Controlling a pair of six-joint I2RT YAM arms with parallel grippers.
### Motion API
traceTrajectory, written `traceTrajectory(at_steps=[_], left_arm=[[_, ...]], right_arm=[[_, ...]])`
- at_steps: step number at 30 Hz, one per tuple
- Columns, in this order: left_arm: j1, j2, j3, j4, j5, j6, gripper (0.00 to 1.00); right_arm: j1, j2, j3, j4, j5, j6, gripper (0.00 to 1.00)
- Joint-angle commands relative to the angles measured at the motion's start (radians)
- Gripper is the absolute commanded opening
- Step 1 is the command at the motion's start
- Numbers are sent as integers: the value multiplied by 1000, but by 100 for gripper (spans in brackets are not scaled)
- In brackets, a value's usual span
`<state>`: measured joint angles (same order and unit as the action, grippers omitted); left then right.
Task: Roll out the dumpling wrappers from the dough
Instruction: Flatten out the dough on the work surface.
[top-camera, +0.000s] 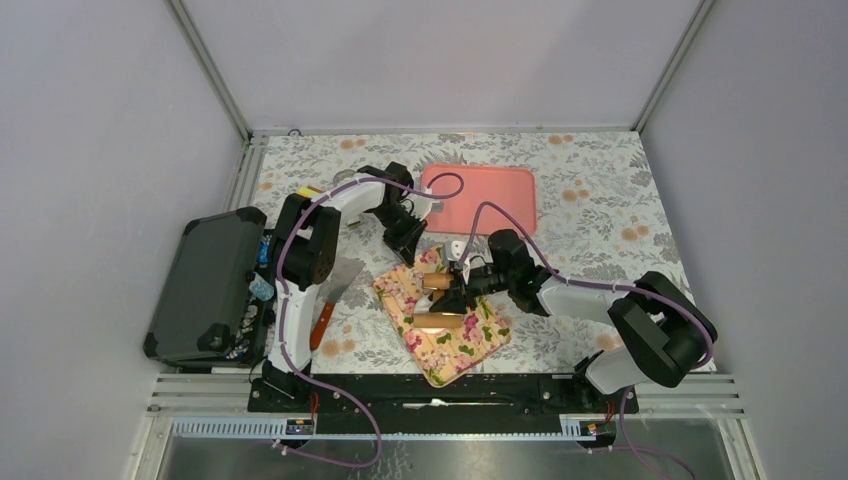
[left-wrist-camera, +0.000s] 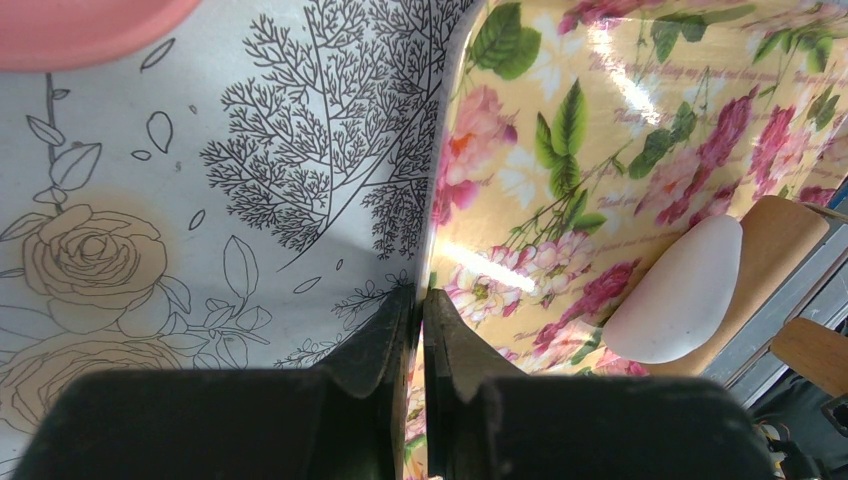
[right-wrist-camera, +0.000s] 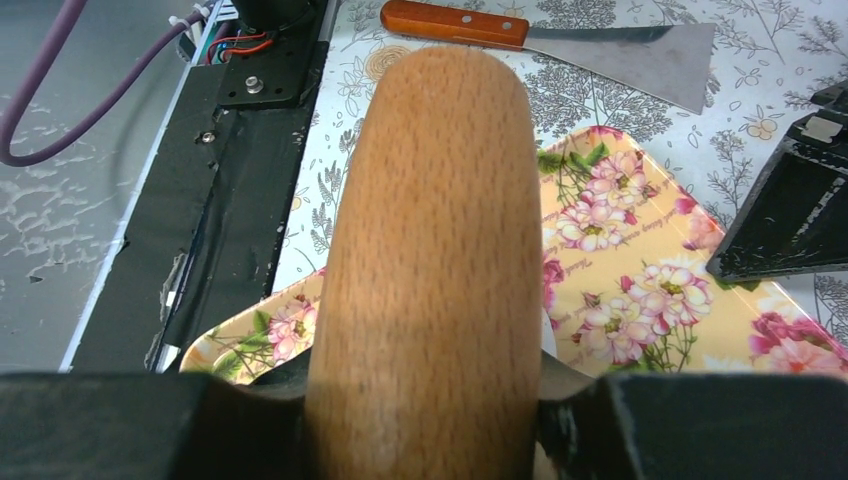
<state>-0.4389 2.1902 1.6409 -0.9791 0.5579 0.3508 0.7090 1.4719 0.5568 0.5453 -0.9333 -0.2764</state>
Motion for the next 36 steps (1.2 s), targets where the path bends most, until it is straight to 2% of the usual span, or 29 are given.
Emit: traceTrajectory(at_steps=[1, 14, 19, 24, 27, 30, 36], left_arm=[[8, 34, 8, 36, -40, 1, 0], [8, 33, 7, 36, -40, 1, 0], [8, 34, 8, 37, -42, 1, 0], [9, 35, 7, 36, -52, -15, 0], [9, 28, -11, 61, -70, -42, 0], [10, 12, -37, 100, -111, -82, 0], [12, -31, -121, 183, -207, -188, 0]], right_arm=[[20, 76, -75, -271, 12, 1, 0], [21, 67, -51, -318, -23, -33, 0], [15, -68, 49, -387, -2, -62, 0], [-26, -126, 219, -377, -30, 130, 0], [-37, -135, 255, -265, 36, 297, 0], [-47, -129, 222, -102, 173, 460, 0], [-46, -61, 145, 28, 438, 519, 0]])
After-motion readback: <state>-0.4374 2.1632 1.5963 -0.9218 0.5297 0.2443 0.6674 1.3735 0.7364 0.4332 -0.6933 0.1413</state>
